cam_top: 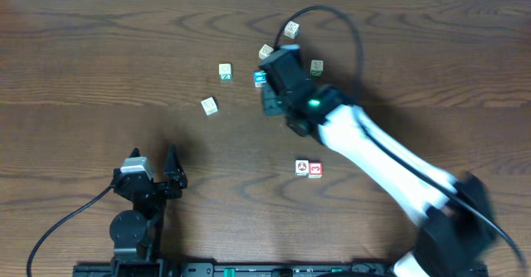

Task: Lift 5 blocks
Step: 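Place the A block to the right of the red 3 block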

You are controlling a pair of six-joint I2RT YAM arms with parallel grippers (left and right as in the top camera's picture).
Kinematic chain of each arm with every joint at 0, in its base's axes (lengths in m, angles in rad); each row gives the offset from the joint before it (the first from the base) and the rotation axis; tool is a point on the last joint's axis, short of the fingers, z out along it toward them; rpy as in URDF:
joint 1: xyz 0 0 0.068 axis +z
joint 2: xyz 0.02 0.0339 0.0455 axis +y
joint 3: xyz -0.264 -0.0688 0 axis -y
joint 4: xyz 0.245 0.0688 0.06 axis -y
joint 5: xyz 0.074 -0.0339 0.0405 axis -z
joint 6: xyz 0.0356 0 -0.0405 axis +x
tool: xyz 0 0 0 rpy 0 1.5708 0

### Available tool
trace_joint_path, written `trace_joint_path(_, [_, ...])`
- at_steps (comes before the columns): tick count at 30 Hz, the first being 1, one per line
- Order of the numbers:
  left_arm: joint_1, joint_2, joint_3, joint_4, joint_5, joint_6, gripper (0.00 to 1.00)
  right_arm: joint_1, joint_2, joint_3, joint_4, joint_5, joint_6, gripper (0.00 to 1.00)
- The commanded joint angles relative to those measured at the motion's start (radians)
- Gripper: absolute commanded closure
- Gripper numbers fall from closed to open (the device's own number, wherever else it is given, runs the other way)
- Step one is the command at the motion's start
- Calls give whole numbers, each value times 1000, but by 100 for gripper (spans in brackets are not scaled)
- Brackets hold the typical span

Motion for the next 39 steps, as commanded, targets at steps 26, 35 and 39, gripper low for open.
trace_joint_path(26, [-3,-6,-18,-36,-5,-9,22,-110,-478,-803,116,-23,213,99])
trace_joint_path(35, [-3,-6,-18,-36,-5,-9,23,-110,-322,-811,232,-114,192,98])
trace_joint_path(39, [-3,-6,-18,-36,-5,-9,23,-110,-267,-811,257,-118,192,94])
